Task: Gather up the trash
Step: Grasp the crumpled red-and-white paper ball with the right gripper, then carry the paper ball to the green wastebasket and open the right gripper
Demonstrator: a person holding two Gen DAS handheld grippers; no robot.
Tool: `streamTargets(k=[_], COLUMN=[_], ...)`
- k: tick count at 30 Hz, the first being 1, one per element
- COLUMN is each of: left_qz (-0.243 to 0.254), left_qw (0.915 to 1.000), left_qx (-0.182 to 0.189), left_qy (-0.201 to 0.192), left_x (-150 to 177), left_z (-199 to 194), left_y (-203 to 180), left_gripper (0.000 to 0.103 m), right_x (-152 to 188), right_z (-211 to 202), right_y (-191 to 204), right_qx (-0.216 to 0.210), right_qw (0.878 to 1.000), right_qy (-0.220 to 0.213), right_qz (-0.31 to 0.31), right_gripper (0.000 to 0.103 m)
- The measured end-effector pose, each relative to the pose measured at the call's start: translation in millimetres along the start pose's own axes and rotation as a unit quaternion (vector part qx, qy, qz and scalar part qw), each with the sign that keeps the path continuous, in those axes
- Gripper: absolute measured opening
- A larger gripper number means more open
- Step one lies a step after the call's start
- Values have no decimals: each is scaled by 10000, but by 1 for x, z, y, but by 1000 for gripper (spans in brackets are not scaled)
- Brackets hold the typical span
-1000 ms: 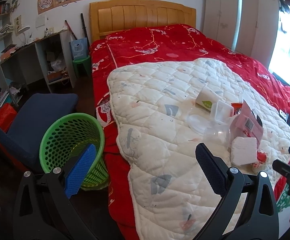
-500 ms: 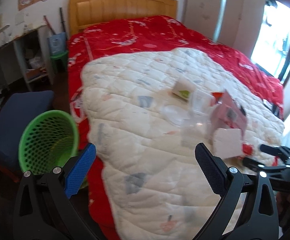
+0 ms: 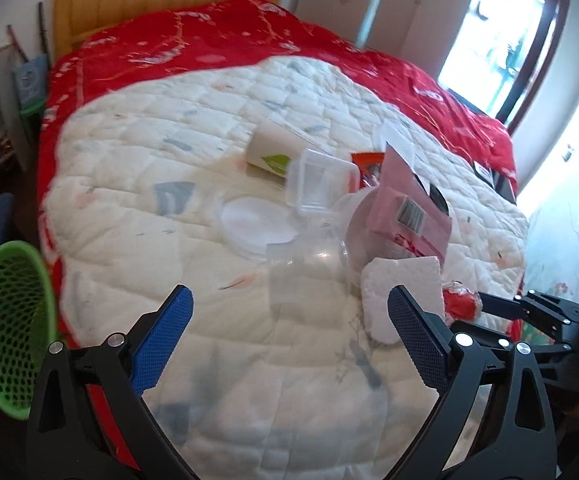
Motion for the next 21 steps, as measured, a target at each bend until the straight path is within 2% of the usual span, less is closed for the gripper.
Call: streamTargets(k=[3,5,6,8,9,13,17,18,21], left_qz=[-51,-85,-121,-236,-277,-332,-413,-448,-478], left_qw=[9997,9994,9992,9982,9979,9985,9988,9988,9988], left_qx=[203,225,272,380,407,316,194,169,83], left_qy=[146,244,274,388,423,307,157,89,-67], left_x=[0,2,2,5,7,11,10,10,7], left_z=[15,24,27,33,34,30,14,8,-8], left_y=[-2,-1,0,1,3,7,15,17,25], left_gripper=[86,77,74,57,54,53,53,53,53], right_x=[0,0,0,-1,-1,0,2,3,4], right_z=[-6,-9,-11,-15,-17,-20,-19,-19,-17], right_y=[-3,-4,-4,-5,-5,-3,-3,-3,-1], right_qx=[1,1,-1,-9,-5,12,51,56,67], right_qw=[10000,10000,10000,10000,9999,10000,10000,10000,10000], right_qy=[-43,-71,-82,-92,-103,-82,-76,-62,-68], right_qz=[37,50,45,35,34,-21,-12,12,-3], right_gripper=[49,48,45,42,41,34,34,35,48])
Point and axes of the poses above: each gripper's, at about its wrist camera, not at the fingertips, and z roughly the way its jaws point, y to its left, x to its underside, the point moved 2 cm from there along z, roughly the way its jaws point, and after that the axes turned 11 degrees about -y, right-handed, at the moved point
